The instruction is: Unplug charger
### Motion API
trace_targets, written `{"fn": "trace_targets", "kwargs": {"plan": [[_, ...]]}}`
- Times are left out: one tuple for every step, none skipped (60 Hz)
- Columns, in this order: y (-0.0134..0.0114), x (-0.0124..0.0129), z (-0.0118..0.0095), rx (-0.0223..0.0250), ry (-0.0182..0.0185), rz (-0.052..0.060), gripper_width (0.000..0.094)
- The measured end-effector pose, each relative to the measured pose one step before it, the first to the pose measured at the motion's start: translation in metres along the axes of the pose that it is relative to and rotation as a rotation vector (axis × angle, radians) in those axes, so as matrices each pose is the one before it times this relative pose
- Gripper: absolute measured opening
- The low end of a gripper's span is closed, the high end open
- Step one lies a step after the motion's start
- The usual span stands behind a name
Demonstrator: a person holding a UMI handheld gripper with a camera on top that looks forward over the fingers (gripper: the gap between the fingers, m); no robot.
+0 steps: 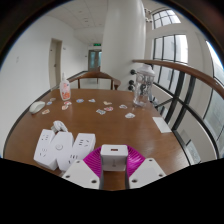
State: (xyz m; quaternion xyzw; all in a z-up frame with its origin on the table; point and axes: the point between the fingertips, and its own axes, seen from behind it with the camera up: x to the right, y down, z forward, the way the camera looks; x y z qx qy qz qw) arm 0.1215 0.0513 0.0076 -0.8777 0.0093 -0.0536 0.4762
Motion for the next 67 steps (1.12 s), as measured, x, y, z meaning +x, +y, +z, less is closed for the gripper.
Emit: {"fn": "trace_targets", "kwargs": {"plan": [[-0.00013,0.00015,0.00105,-0.00070,0.00340,-0.0013,0.0293],[0.00032,0.00016,0.00099,-0.00318,0.00214,-0.0023,0.0302],[-0.00056,-0.00010,0.00098,-0.00041,0.00124,-0.0009,0.0316],[-0.00009,-0.00060,0.00094,-0.00273,-0.00092,-0.0003,0.0331],[-0.00063,-0.00005,-0.00042,-0.00392,-0.00281,0.0012,0.0343],[-0.00009,-0.00078,0.00058,-0.00193,-0.00353,0.0003,0.0356],[0.00029,-0.00099,0.00038,-0.00309,-0.00562,-0.0001,0.0372],[0.00111,-0.00098,0.00017,-0.00627,-0.00525,0.0014,0.0395],[0.00164,-0.00189,-0.00013,-0.00755,-0.00871,0.0025,0.0433],[0.00145,-0.00118,-0.00050,-0.00643,-0.00608,0.0043,0.0472],[0.00023,0.00223,-0.00021,-0.00076,0.00737,0.0055,0.0497],[0.00003,0.00195,-0.00064,0.00148,0.00688,0.0016,0.0543],[-0.00065,0.00155,-0.00101,0.00504,0.00580,0.0026,0.0580],[-0.00125,0.00225,-0.00122,0.00810,0.00724,0.0027,0.0627],[-0.00117,0.00139,-0.00158,0.00806,0.00256,0.0017,0.0666],[-0.00109,0.00077,-0.00178,0.00749,-0.00039,0.0021,0.0703],[-0.00143,0.00169,-0.00247,0.00463,-0.00504,0.0039,0.0736],[-0.00020,0.00005,-0.00246,0.00482,-0.00331,0.0035,0.0820],[0.00006,0.00099,-0.00264,0.00369,0.00050,0.0033,0.0781],[-0.00005,0.00070,-0.00320,0.00415,-0.00101,0.0025,0.0798],[-0.00020,0.00016,-0.00352,0.00415,-0.00411,0.0020,0.0816],[-0.00016,-0.00019,-0.00386,0.00461,-0.00543,0.0031,0.0832],[0.00018,-0.00053,-0.00407,0.00589,-0.00515,0.0042,0.0843],[0.00017,-0.00072,-0.00440,0.00600,-0.00489,0.0047,0.0853],[0.00017,-0.00057,-0.00477,0.00652,-0.00369,0.0042,0.0856],[0.00039,-0.00128,-0.00498,0.00612,-0.00512,0.0020,0.0855],[0.00066,-0.00180,-0.00526,0.00586,-0.00484,-0.0001,0.0853],[0.00021,-0.00149,-0.00566,0.00504,-0.00526,-0.0017,0.0851],[0.00068,-0.00169,-0.00572,0.00576,-0.00423,-0.0028,0.0850],[0.00048,-0.00173,-0.00593,0.00624,-0.00279,-0.0030,0.0848],[0.00017,-0.00186,-0.00634,0.00756,-0.00265,-0.0029,0.0848],[0.00004,-0.00231,-0.00633,0.00898,-0.00290,-0.0027,0.0848],[0.00016,-0.00219,-0.00661,0.00878,-0.00270,-0.0018,0.0847],[0.00004,-0.00219,-0.00679,0.00848,-0.00258,-0.0019,0.0844],[0.00033,-0.00264,-0.00658,0.00763,-0.00405,-0.0029,0.0844],[0.00053,-0.00259,-0.00592,0.00840,-0.00426,-0.0035,0.0846],[-0.00009,-0.00310,-0.00697,0.00734,-0.00414,-0.0037,0.0850],[-0.00033,-0.00233,-0.00623,0.00888,-0.00372,-0.0034,0.0854],[-0.00054,-0.00220,-0.00613,0.00941,-0.00411,-0.0027,0.0853],[-0.00063,-0.00194,-0.00563,0.00861,-0.00268,-0.0024,0.0852],[-0.00044,-0.00122,-0.00561,0.00713,-0.00122,-0.0021,0.0852],[-0.00018,-0.00058,-0.00545,0.00594,0.00069,-0.0027,0.0850],[-0.00038,-0.00060,-0.00527,0.00588,0.00091,-0.0035,0.0851],[-0.00049,-0.00053,-0.00505,0.00630,0.00031,-0.0055,0.0851],[-0.00050,-0.00022,-0.00445,0.00693,0.00058,-0.0080,0.0851],[0.00107,-0.00035,-0.00141,0.01030,0.00271,-0.0086,0.0850],[-0.00212,0.00138,-0.00571,0.00476,0.00333,-0.0072,0.0851],[0.00001,0.00067,-0.00364,0.00768,0.00345,-0.0028,0.0850],[-0.00071,0.00117,-0.00340,0.00759,0.00263,-0.0033,0.0850],[-0.00075,0.00165,-0.00267,0.00837,0.00530,-0.0092,0.0848],[0.00011,0.00172,-0.00217,0.00545,0.00466,-0.0084,0.0842],[0.00067,0.00137,-0.00148,0.00258,0.00053,-0.0002,0.0843],[0.00076,0.00129,-0.00131,0.00127,-0.00031,0.0024,0.0841],[0.00084,0.00162,-0.00144,0.00139,0.00040,0.0030,0.0841],[0.00083,0.00232,-0.00016,0.00395,0.00028,0.0047,0.0842],[-0.00041,0.00178,-0.00124,0.00377,-0.00004,0.0068,0.0842],[-0.00079,0.00147,-0.00086,0.00548,0.00023,0.0061,0.0841],[-0.00121,0.00086,-0.00178,0.00711,0.00093,0.0022,0.0846],[-0.00119,0.00092,0.00000,0.00702,0.00242,-0.0028,0.0845],[-0.00097,0.00136,0.00069,0.00655,0.00384,-0.0052,0.0843],[-0.00096,0.00165,0.00046,0.00591,0.00285,-0.0022,0.0845],[-0.00136,0.00113,0.00058,0.00569,0.00114,0.0031,0.0848],[-0.00130,0.00074,0.00070,0.00724,0.00070,0.0018,0.0849],[-0.00093,0.00012,0.00085,0.00586,-0.00032,0.0023,0.0845],[0.00008,-0.00011,0.00097,0.00139,-0.00139,0.0057,0.0846],[0.00128,0.00046,0.00144,-0.00228,-0.00371,0.0072,0.0849],[0.00146,-0.00064,0.00103,-0.00487,-0.00576,0.0065,0.0850]]}}
